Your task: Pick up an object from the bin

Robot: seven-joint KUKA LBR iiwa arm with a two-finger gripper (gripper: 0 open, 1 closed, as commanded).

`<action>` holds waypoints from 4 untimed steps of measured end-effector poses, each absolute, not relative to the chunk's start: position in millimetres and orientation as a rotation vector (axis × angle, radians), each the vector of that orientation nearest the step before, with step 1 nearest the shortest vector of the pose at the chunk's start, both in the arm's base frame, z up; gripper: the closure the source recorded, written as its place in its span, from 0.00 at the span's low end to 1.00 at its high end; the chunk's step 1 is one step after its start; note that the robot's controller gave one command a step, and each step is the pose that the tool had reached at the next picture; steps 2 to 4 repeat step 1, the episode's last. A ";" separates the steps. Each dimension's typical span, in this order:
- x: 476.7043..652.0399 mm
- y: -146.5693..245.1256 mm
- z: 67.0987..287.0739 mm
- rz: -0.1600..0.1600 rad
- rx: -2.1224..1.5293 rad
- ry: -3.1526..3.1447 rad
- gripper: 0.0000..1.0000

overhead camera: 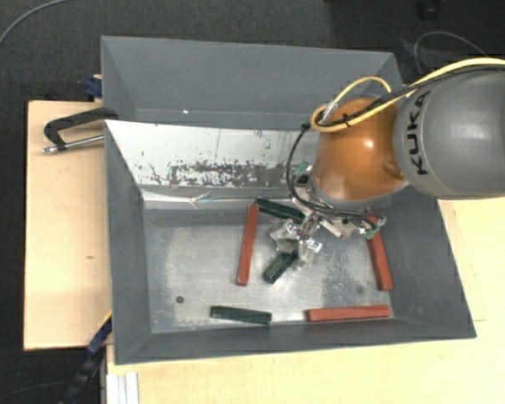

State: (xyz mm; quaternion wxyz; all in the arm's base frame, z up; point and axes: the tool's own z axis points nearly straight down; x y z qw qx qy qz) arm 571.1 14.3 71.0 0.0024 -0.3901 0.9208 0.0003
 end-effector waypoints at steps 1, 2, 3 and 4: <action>563.9 51.7 203.6 -0.005 -1.380 2.805 1.00; 563.9 51.7 203.6 -0.005 -1.380 2.805 1.00; 563.9 51.7 203.6 -0.005 -1.380 2.805 1.00; 563.9 51.7 203.6 -0.005 -1.380 2.805 1.00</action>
Offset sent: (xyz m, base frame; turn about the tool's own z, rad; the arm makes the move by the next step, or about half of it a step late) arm -0.0099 0.0351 0.1263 -0.1142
